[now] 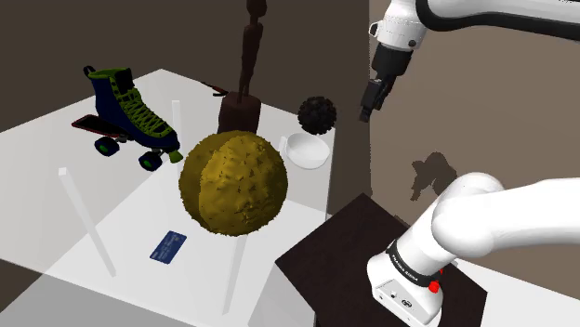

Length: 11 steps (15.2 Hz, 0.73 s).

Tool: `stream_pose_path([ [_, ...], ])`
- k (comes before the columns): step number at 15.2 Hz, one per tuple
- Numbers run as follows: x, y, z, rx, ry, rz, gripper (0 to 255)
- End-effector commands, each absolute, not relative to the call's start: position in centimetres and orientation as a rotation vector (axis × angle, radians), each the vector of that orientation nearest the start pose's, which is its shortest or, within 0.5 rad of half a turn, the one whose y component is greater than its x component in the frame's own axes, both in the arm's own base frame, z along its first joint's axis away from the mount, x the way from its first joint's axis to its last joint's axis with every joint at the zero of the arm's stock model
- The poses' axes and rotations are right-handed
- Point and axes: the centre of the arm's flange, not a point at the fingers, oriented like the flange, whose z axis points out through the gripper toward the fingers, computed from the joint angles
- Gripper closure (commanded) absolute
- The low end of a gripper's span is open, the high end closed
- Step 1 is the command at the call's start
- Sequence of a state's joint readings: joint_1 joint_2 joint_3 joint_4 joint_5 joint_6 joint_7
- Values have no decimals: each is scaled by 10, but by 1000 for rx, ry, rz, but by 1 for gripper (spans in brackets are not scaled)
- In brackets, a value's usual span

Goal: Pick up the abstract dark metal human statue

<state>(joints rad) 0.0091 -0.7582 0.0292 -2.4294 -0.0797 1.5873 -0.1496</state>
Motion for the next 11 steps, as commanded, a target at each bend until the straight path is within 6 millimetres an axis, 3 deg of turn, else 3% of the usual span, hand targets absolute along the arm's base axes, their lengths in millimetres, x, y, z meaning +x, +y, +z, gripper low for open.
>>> stream_pose_path([
  [1,312,5,549,-3219,-297,146,0],
  [11,368,97,498,-3303,242,-306,0],
])
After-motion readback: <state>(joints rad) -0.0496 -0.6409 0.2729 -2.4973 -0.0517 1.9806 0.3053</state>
